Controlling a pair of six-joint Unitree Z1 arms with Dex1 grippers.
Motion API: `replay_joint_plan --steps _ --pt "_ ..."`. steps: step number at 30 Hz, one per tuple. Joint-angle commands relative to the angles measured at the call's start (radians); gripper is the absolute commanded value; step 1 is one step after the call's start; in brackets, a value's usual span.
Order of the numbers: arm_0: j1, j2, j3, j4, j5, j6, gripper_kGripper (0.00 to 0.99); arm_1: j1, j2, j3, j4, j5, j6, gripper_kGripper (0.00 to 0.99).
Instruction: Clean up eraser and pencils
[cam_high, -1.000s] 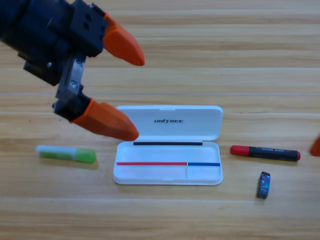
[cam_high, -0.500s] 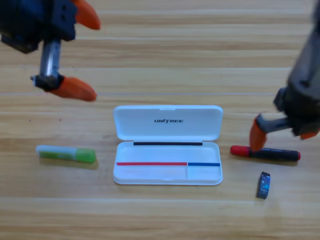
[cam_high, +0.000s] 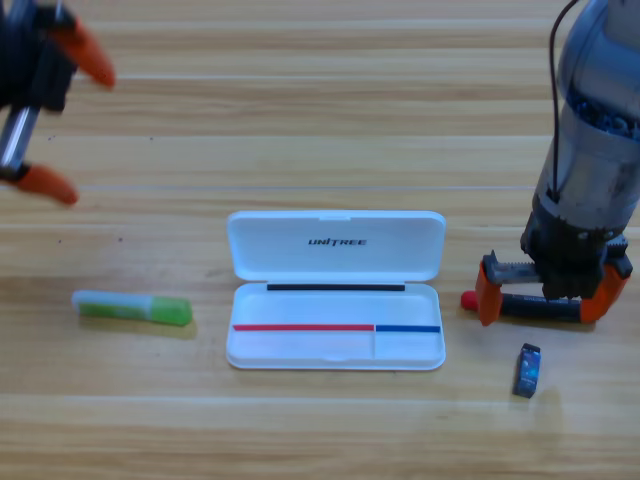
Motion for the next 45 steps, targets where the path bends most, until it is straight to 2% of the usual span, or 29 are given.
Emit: replay_joint_plan --steps 1,8,12,14,19,20,24,29,33,38,45 --pt "0.081 0.086 0.076 0.000 -0.014 0.044 0.983 -0.020 0.093 0.040 0.004 0.048 0.047 0.902" --pt "0.107 0.222 0.076 -0.001 -0.027 0.021 0.980 -0.023 0.124 0.049 0.004 0.059 0.087 0.893" --pt "0.120 0.282 0.096 -0.038 -0.033 0.013 0.980 -0.026 0.138 0.054 0.004 0.059 0.101 0.890" --pt "0.121 0.311 0.098 -0.053 -0.035 -0.007 0.980 -0.029 0.144 0.057 0.003 0.059 0.101 0.838" --pt "0.121 0.361 0.121 -0.095 -0.033 -0.039 0.979 -0.035 0.159 0.057 -0.002 0.059 0.104 0.807" --pt "0.121 0.367 0.124 -0.102 -0.035 -0.045 0.979 -0.035 0.162 0.059 -0.002 0.059 0.104 0.782" --pt "0.121 0.388 0.139 -0.124 -0.033 -0.075 0.979 -0.035 0.167 0.059 -0.008 0.068 0.094 0.500" --pt "0.121 0.414 0.153 -0.152 -0.035 -0.108 0.982 -0.038 0.172 0.060 -0.017 0.085 0.081 0.275" --pt "0.121 0.428 0.154 -0.164 -0.035 -0.134 0.988 -0.041 0.172 0.071 -0.027 0.095 0.070 0.000" --pt "0.121 0.440 0.179 -0.201 -0.037 -0.151 0.986 -0.041 0.107 0.074 -0.025 0.091 -0.012 0.000" --pt "0.118 0.448 0.211 -0.242 -0.040 -0.162 0.983 0.002 -0.127 0.000 0.085 0.042 -0.575 0.000"
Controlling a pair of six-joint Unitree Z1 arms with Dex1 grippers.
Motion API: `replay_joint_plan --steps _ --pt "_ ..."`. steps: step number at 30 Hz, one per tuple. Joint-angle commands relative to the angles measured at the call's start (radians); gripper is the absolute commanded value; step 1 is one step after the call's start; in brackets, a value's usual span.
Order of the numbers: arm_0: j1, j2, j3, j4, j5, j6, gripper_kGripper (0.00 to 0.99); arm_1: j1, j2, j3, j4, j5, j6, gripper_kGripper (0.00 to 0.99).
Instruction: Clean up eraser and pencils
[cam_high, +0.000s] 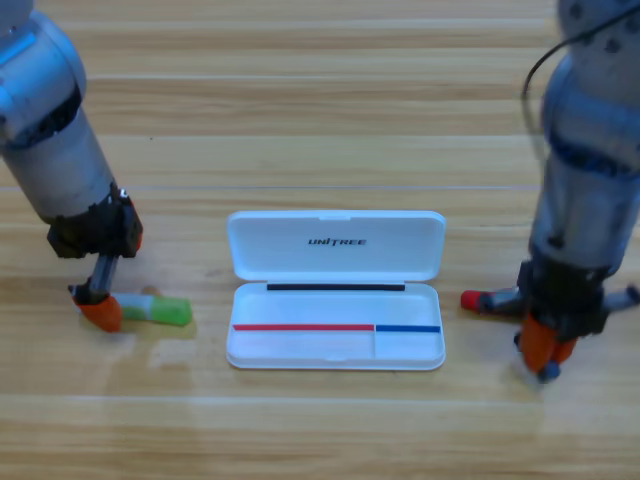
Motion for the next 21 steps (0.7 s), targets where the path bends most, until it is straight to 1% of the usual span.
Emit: replay_joint_plan --steps 1,4,6,8,9,12,15,18,21 --pt "0.019 0.046 0.045 -0.046 -0.012 -0.011 0.982 0.018 -0.211 -0.053 0.094 -0.043 -0.377 0.000" --pt "0.019 0.046 0.062 -0.066 -0.016 -0.011 0.966 0.024 -0.194 -0.115 0.172 -0.033 -0.612 0.000" --pt "0.019 0.046 0.075 -0.081 -0.017 -0.011 0.954 0.037 -0.151 -0.167 0.237 -0.011 -0.748 0.000" --pt "0.019 0.046 0.088 -0.098 -0.019 -0.011 0.931 0.053 -0.115 -0.193 0.272 0.029 -0.865 0.000" --pt "0.019 0.046 0.095 -0.108 -0.019 -0.011 0.930 0.058 -0.099 -0.193 0.274 0.043 -0.922 0.000" --pt "0.019 0.049 0.108 -0.117 -0.019 -0.011 0.925 0.081 -0.043 -0.217 0.274 0.043 -1.003 0.000" --pt "0.019 0.052 0.115 -0.121 -0.020 -0.011 0.899 0.106 0.005 -0.240 0.274 0.032 -1.084 0.000" --pt "0.019 0.059 0.118 -0.127 -0.020 -0.009 0.884 0.133 0.053 -0.276 0.274 0.010 -1.116 0.000" --pt "0.019 0.062 0.118 -0.129 -0.019 -0.006 0.816 0.162 0.100 -0.329 0.277 -0.022 -1.119 0.000"
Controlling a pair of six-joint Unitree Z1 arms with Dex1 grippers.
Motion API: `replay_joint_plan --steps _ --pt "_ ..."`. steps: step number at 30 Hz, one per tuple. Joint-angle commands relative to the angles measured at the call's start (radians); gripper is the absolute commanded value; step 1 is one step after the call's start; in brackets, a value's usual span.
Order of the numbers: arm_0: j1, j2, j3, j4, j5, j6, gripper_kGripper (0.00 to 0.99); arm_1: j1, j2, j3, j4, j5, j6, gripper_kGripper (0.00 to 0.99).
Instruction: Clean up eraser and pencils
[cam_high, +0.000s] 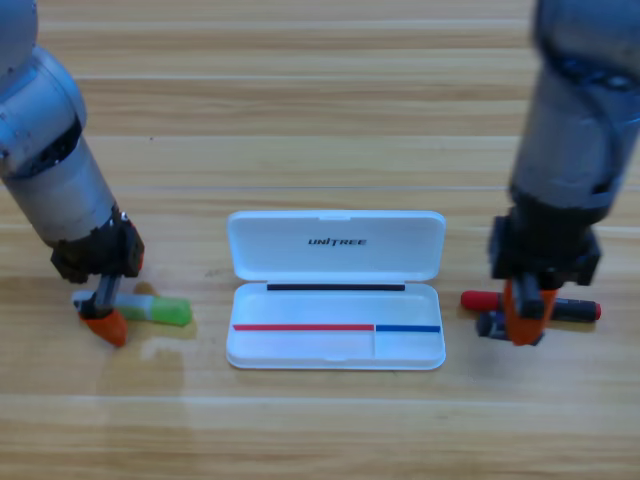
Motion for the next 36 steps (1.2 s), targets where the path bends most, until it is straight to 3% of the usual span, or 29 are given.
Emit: replay_joint_plan --steps 1,7,13,16,36 --pt "0.019 0.054 0.026 -0.017 -0.010 -0.002 0.782 0.095 0.149 -0.089 0.022 -0.054 -0.017 0.000" --pt "0.019 0.054 0.034 -0.023 -0.002 0.032 0.607 0.123 0.249 -0.230 0.060 -0.089 -0.025 0.000" --pt "0.017 0.054 0.037 -0.026 -0.005 0.061 0.272 0.126 0.335 -0.336 0.077 -0.117 -0.023 0.000" --pt "0.017 0.053 0.037 -0.030 -0.001 0.075 0.014 0.126 0.366 -0.368 0.088 -0.123 -0.021 0.000" --pt "0.017 0.017 -0.012 0.033 0.044 0.072 0.000 0.132 0.364 -0.370 0.111 -0.120 -0.009 0.000"
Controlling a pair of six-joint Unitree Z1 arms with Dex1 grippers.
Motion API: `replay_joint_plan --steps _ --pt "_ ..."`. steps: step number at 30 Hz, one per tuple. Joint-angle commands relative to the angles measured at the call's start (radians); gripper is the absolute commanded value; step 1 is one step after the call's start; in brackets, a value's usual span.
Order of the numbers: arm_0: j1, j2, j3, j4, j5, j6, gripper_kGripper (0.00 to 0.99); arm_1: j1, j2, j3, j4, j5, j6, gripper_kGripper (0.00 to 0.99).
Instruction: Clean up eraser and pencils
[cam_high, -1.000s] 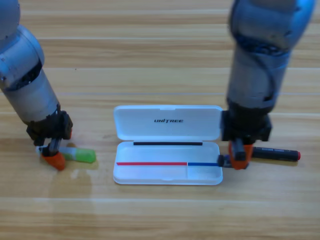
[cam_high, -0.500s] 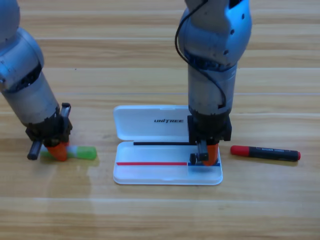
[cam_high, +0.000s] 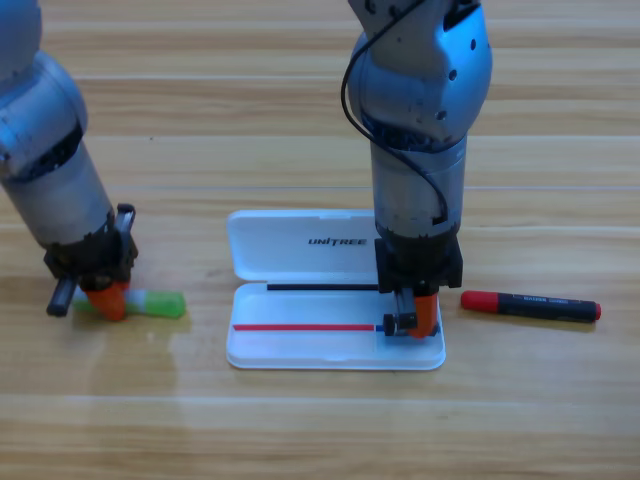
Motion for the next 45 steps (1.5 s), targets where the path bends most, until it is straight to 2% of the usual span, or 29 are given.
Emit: replay_joint_plan --steps 1,13,15,18,23,27,32,35,36,43,45 --pt "0.016 0.008 -0.011 0.016 0.014 0.006 0.000 0.033 0.037 0.021 0.025 0.005 0.011 0.000" --pt "0.016 0.003 -0.014 0.026 0.017 -0.002 0.000 0.047 0.019 0.032 0.028 0.011 0.025 0.000" --pt "0.016 0.003 -0.018 0.033 0.018 -0.002 0.000 0.047 0.019 0.036 0.028 0.010 0.025 0.080" --pt "0.015 0.000 -0.028 0.043 0.018 -0.005 0.000 0.047 0.019 0.043 0.028 0.005 0.031 0.095" --pt "0.010 -0.018 -0.051 0.077 0.020 -0.011 0.000 0.047 0.017 0.043 0.028 -0.018 0.042 0.448" --pt "0.009 -0.035 -0.077 0.112 0.021 -0.017 0.000 0.047 0.008 0.043 0.028 -0.024 0.047 0.588" --pt "0.001 -0.044 -0.100 0.146 0.027 -0.025 0.000 0.045 -0.025 0.059 0.028 -0.024 0.050 0.594" --pt "-0.005 -0.060 -0.123 0.180 0.032 -0.031 0.000 0.045 -0.130 0.116 0.028 0.002 0.050 0.758" --pt "-0.010 -0.067 -0.138 0.198 0.032 -0.036 0.000 0.045 -0.176 0.139 0.030 0.016 0.051 0.778" --pt "-0.060 -0.122 -0.322 0.411 0.023 -0.088 0.000 0.047 -0.493 0.334 0.036 0.005 0.050 0.802" --pt "-0.085 -0.129 -0.393 0.477 0.017 -0.106 0.000 0.019 -0.549 0.392 0.030 -0.025 0.047 0.805"
